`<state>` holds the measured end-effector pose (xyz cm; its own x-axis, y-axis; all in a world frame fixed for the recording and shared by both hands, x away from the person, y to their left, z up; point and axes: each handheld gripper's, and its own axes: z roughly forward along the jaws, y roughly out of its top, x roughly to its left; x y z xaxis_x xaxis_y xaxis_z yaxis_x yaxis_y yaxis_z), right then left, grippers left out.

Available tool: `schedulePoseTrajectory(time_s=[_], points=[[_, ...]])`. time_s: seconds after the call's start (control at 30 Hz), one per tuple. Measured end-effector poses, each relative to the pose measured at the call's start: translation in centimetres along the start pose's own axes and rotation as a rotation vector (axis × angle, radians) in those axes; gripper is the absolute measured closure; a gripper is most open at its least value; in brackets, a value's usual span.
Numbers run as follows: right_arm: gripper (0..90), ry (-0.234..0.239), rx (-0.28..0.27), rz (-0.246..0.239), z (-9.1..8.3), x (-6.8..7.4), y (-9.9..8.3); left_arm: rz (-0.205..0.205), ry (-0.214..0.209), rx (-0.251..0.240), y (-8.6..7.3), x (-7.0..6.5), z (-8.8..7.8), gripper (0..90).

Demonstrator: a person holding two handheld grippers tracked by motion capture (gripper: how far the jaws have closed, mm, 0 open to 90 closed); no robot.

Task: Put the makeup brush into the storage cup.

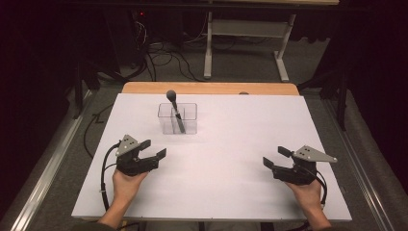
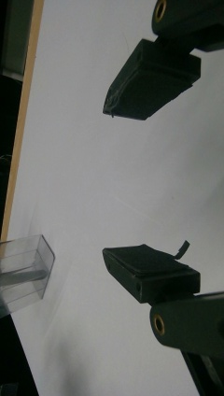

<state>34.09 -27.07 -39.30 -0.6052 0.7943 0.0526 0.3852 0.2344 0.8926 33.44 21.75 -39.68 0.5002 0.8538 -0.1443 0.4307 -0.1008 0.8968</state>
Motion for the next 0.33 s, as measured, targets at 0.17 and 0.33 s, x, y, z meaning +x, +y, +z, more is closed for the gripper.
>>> schedulePoseTrajectory(time_s=[0.17, 0.33], points=[[28.0, 0.000, 0.001, -0.004, 0.02, 0.01, 0.00, 0.000, 0.001, 0.001, -0.01, 0.01, 0.01, 28.6], [28.0, 0.000, 0.000, -0.005, 0.00, -0.01, 0.01, 0.004, 0.000, -0.001, 0.00, -0.01, 0.09, 28.6]])
